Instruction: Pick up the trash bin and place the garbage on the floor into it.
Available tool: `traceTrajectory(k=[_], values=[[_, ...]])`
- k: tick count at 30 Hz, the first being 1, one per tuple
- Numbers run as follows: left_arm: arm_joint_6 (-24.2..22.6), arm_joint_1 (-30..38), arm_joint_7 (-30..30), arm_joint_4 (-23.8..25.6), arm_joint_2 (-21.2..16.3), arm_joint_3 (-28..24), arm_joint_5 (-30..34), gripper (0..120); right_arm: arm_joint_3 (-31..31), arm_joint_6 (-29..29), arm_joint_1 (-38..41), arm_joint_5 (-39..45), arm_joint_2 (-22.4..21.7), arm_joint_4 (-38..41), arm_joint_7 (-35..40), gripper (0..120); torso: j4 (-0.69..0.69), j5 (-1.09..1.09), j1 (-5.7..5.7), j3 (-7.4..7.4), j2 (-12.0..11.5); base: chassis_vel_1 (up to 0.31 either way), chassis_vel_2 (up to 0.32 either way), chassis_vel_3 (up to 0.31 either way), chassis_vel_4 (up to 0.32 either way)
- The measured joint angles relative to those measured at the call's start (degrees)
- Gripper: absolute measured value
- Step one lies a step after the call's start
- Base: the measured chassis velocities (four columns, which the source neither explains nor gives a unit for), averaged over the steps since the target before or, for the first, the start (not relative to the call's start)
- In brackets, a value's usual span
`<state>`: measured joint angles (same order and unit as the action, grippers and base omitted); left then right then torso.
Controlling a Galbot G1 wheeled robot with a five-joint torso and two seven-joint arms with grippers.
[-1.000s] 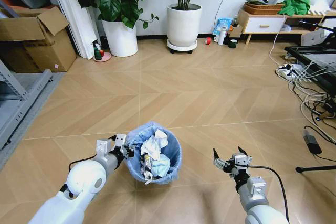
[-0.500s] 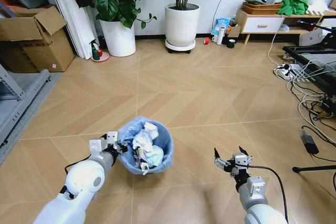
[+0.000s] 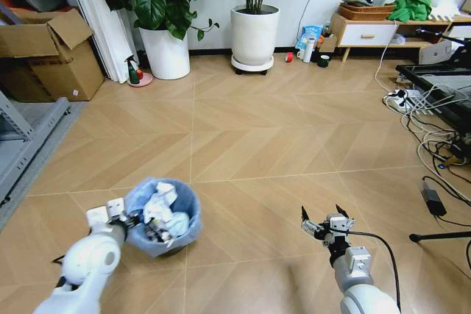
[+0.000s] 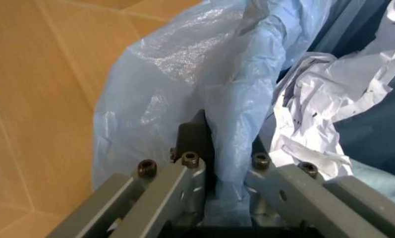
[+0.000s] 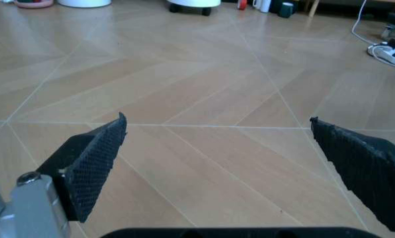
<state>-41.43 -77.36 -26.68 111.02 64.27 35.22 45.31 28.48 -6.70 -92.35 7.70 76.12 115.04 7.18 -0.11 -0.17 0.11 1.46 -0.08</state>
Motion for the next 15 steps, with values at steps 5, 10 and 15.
traceTrajectory(k=[5,10,15], values=[[0.0,0.4,-0.7,-1.9,0.8,0.7,2.6,2,-0.3,0.1,0.2,-0.1,0.1,-0.3,0.0,100,-0.02,-0.02,0.00,0.00,0.0,0.000,0.000,0.000,0.000],[0.0,1.6,-1.6,-3.0,1.1,0.4,4.0,2,0.3,0.7,-0.8,-0.3,0.1,0.1,0.1,100,-0.02,-0.01,0.00,0.00,0.0,0.000,0.000,0.000,0.000],[0.4,2.4,-1.6,-3.8,1.1,0.2,3.1,10,0.5,1.2,-1.2,-0.4,0.1,0.3,0.0,100,-0.02,0.00,0.00,0.00,0.0,0.000,0.000,0.000,0.000]])
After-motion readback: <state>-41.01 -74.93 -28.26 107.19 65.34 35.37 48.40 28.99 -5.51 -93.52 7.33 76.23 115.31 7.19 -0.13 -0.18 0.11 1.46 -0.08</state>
